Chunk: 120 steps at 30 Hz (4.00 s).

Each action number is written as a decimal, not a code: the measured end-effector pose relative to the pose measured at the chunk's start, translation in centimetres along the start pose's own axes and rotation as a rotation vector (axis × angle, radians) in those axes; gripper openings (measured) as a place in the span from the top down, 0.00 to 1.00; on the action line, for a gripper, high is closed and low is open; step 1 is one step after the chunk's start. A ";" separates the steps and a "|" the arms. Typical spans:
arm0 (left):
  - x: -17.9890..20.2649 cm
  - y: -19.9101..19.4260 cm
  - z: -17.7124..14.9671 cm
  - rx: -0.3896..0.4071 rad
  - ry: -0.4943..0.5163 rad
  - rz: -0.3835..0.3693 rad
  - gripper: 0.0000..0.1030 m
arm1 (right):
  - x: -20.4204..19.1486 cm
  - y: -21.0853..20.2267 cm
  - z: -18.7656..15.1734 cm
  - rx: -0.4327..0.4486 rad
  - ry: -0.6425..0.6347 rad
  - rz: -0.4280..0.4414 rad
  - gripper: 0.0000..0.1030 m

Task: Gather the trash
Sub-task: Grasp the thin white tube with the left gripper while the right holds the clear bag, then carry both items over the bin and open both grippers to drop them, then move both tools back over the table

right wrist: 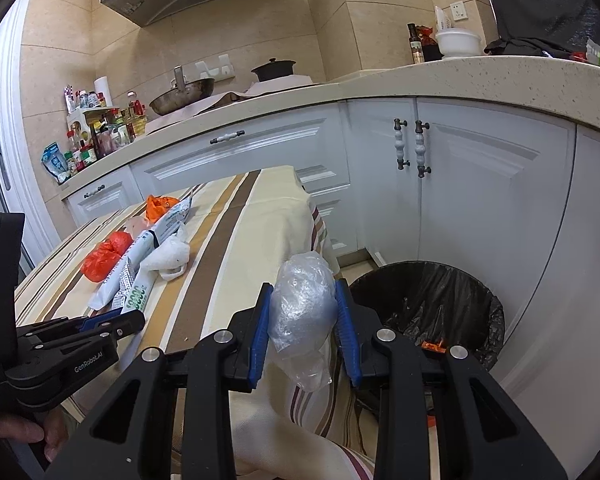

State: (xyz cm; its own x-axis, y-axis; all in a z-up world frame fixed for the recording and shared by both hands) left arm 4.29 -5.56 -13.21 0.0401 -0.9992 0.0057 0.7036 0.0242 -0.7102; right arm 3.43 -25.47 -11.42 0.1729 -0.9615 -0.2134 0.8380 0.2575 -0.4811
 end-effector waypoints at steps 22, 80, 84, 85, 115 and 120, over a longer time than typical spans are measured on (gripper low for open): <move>-0.2 -3.3 -0.7 0.050 0.114 -0.004 0.97 | -0.1 -0.9 0.7 0.006 -0.041 -0.035 0.69; 18.2 1.8 9.0 0.096 0.296 -0.233 0.96 | 11.4 0.0 6.7 0.080 -0.025 -0.277 0.69; 19.5 5.1 9.4 0.038 0.286 -0.198 0.85 | 12.8 2.2 6.5 0.058 0.000 -0.275 0.54; 19.7 5.7 9.4 0.028 0.281 -0.190 0.76 | 13.2 2.9 6.5 0.050 0.007 -0.278 0.52; -3.5 -4.7 5.7 0.144 0.073 0.052 0.49 | -2.6 0.5 4.8 0.060 -0.028 -0.042 0.45; -9.6 -5.7 3.8 0.127 0.006 0.141 0.49 | -8.1 1.3 3.5 0.027 -0.093 0.045 0.45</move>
State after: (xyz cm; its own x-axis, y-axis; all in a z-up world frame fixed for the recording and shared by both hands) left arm 2.58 4.00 -6.49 0.1406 -0.9857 -0.0927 0.7749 0.1679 -0.6093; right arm 4.93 -17.69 -7.36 0.2572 -0.9540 -0.1541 0.8416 0.2995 -0.4495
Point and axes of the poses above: each gripper's, at about its wrist camera, not at the fingertips, and y roughly the way its jaws point, x to its right, z to its top, the point moved 2 cm from there along y, roughly the way its jaws point, and after that the axes turned 2 degrees about z, right-handed, at the moved point
